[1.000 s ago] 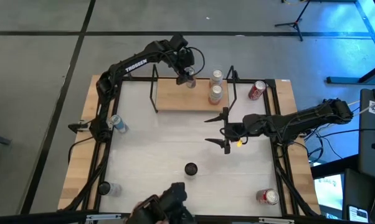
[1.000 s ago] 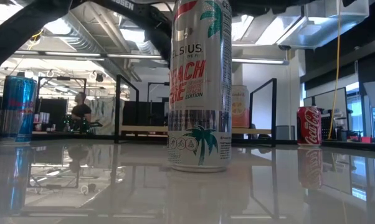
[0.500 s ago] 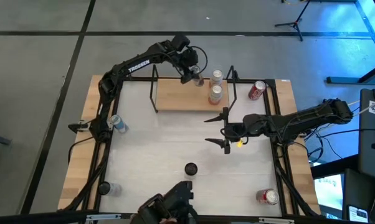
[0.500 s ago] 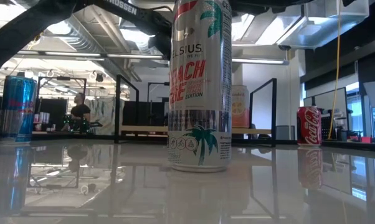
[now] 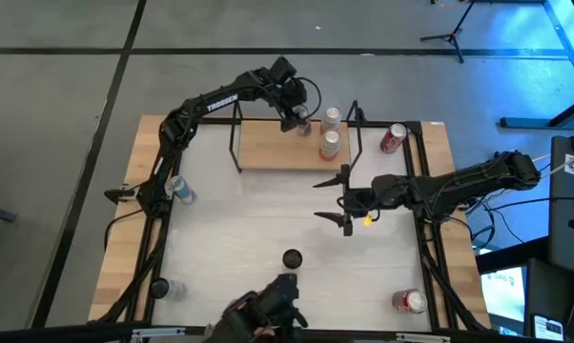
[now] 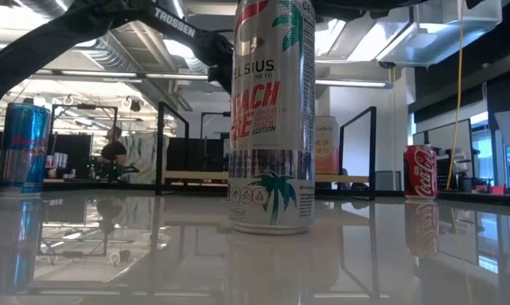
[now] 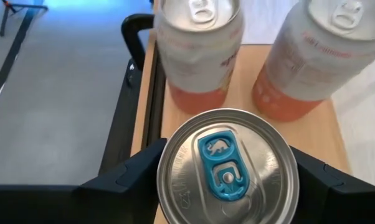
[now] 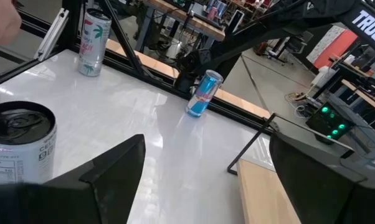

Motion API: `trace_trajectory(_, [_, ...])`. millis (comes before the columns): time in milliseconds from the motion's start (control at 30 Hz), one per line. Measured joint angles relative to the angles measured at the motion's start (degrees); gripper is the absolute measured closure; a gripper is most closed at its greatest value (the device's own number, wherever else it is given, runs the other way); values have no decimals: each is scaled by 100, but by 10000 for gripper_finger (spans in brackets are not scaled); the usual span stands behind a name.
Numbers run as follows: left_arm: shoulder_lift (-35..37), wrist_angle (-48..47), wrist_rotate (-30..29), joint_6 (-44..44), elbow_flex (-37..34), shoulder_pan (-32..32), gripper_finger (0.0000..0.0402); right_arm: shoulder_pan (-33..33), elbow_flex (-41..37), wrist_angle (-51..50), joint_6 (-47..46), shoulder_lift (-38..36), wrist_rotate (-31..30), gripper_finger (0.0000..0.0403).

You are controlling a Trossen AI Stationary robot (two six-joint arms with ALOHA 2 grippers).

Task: Place canned beverage on shelf
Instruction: Put the right blue soda can on the shelf

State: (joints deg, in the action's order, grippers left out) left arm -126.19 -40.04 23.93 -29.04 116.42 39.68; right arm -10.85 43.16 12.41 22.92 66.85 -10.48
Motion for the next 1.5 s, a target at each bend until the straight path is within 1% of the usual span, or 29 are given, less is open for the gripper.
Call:
trace_trajectory(167, [-44,56,-52,0,0,-54,156,11,0,-2,-1,0,-2,63])
trace_trajectory(700, [-44,32,-84,7,0,-222,152,11,0,-5,-2,0,-2,63])
trace_trajectory(1067, [-42,88,-487,-1,0,-348,152,11,0,-5,-2,0,-2,63])
trace_trajectory(1433, [-39,86,-500,-2,0,-321,151,11,0,-2,-2,0,-2,63])
trace_trajectory(1500, [-39,89,-500,-6,0,-321,146,11,0,-2,-2,0,-2,63])
